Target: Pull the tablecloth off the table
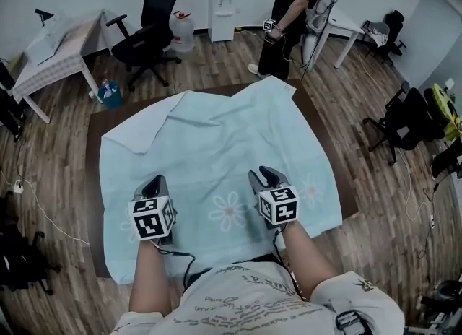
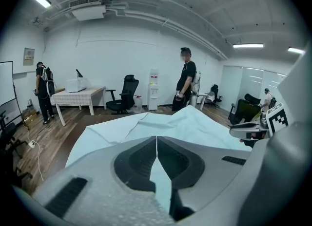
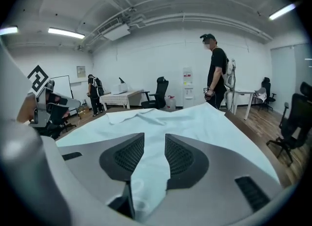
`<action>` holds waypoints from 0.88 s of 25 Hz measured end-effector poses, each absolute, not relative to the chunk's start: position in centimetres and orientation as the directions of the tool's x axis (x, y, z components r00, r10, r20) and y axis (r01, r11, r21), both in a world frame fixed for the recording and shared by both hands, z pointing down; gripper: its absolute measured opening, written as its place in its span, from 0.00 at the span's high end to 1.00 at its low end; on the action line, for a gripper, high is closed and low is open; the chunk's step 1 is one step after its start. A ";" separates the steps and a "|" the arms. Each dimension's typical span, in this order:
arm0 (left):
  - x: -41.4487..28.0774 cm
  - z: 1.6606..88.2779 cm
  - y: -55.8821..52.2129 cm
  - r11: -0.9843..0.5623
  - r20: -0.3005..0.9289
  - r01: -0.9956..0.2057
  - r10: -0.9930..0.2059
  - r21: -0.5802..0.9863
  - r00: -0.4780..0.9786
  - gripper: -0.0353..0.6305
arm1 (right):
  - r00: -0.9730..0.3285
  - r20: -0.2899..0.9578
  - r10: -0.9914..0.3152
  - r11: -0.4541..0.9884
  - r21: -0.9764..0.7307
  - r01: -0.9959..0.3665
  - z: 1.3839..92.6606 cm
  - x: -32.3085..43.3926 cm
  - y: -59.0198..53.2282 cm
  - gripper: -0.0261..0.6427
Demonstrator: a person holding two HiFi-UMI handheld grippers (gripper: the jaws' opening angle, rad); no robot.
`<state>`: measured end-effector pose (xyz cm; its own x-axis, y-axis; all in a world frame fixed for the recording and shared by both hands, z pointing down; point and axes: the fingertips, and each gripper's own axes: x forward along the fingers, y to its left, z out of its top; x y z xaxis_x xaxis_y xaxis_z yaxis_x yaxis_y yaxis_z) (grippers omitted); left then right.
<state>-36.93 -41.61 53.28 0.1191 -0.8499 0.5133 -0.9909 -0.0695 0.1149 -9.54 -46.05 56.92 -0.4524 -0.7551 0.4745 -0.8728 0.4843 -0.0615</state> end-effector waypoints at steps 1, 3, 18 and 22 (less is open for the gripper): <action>-37.5 54.3 -42.0 -0.057 0.528 -0.991 -0.842 0.117 0.111 0.92 | -0.443 0.495 -0.748 0.479 -0.061 -0.876 58.0 -9.0 -46.5 0.77; -38.8 56.5 -43.0 -0.028 0.561 -0.991 -0.822 0.128 0.096 0.88 | -0.423 0.531 -0.735 0.469 -0.054 -0.882 60.1 -7.9 -48.0 0.76; -45.7 73.1 -41.0 0.098 0.867 -0.990 -0.497 0.105 0.042 0.46 | -0.096 0.787 -0.609 0.320 0.132 -0.938 72.3 5.3 -53.8 0.58; -45.8 76.0 -39.9 0.125 0.899 -0.985 -0.434 0.123 0.057 0.46 | -0.066 0.821 -0.566 0.319 0.144 -0.937 74.5 6.1 -53.4 0.58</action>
<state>-45.79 -39.85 75.97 0.0572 -0.4340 0.8991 -0.9845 0.1249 0.1229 6.08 -53.36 74.46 -0.0661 -0.5664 0.8214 -0.9369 0.3185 0.1442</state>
